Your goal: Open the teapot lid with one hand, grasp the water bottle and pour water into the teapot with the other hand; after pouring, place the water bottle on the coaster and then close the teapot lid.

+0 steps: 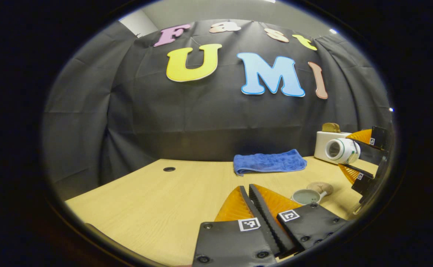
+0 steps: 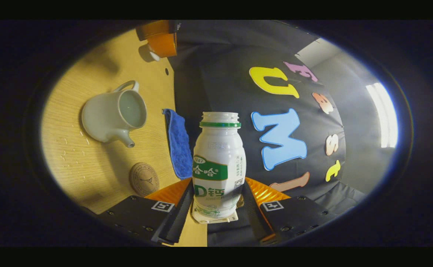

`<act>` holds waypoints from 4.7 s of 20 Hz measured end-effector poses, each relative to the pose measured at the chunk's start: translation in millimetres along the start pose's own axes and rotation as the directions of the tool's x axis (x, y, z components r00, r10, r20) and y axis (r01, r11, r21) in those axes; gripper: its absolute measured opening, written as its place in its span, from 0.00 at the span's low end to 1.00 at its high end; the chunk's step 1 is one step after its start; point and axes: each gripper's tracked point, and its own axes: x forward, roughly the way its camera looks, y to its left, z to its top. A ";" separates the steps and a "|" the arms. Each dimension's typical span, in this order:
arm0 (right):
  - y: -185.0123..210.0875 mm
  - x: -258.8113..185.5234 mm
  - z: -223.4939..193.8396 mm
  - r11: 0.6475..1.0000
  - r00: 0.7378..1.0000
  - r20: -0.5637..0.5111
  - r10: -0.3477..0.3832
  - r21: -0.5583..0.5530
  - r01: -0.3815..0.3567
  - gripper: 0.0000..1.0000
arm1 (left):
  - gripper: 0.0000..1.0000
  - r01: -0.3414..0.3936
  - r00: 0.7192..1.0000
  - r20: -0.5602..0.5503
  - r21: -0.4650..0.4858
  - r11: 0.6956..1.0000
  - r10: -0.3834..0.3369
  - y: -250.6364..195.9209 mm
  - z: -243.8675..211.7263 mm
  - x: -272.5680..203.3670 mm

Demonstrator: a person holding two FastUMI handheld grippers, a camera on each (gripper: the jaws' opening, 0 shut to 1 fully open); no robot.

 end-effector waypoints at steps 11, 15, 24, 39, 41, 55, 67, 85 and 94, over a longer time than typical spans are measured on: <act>-8.5 8.1 12.1 0.984 0.998 0.058 -0.009 -0.177 0.019 0.71 | 0.06 0.006 1.000 -0.019 0.000 1.000 -0.006 -0.7 -6.1 0.9; -10.2 8.6 12.4 0.978 0.998 0.065 -0.009 -0.206 0.022 0.71 | 0.06 0.008 1.000 -0.021 0.000 1.000 -0.008 -0.7 -5.9 0.2; -12.1 7.9 15.9 0.962 0.996 0.088 -0.025 -0.268 0.048 0.71 | 0.06 0.014 1.000 -0.025 0.008 1.000 -0.014 -3.2 -8.4 -0.1; -16.1 6.2 19.6 0.944 0.992 0.118 -0.041 -0.322 0.077 0.71 | 0.06 0.026 0.999 -0.033 0.011 1.000 -0.025 -6.0 -11.3 0.5; -17.6 5.6 20.0 0.940 0.991 0.122 -0.046 -0.330 0.084 0.71 | 0.06 0.027 0.999 -0.034 0.011 1.000 -0.026 -6.1 -11.2 0.7; -35.9 13.1 20.6 0.922 0.989 0.136 -0.061 -0.372 0.108 0.71 | 0.06 0.033 0.999 -0.039 0.007 0.999 -0.033 -7.5 -15.0 1.1; -43.2 15.0 21.0 0.907 0.987 0.145 -0.075 -0.401 0.128 0.71 | 0.06 0.038 0.998 -0.045 0.007 0.999 -0.038 -7.8 -15.7 2.3; -55.5 16.1 26.4 0.878 0.980 0.174 -0.098 -0.449 0.168 0.69 | 0.06 0.047 0.998 -0.048 0.012 0.999 -0.046 -8.7 -16.6 2.2; -58.9 16.3 29.9 0.862 0.976 0.191 -0.101 -0.473 0.182 0.71 | 0.06 0.049 0.998 -0.047 0.011 0.999 -0.048 -9.0 -16.4 2.5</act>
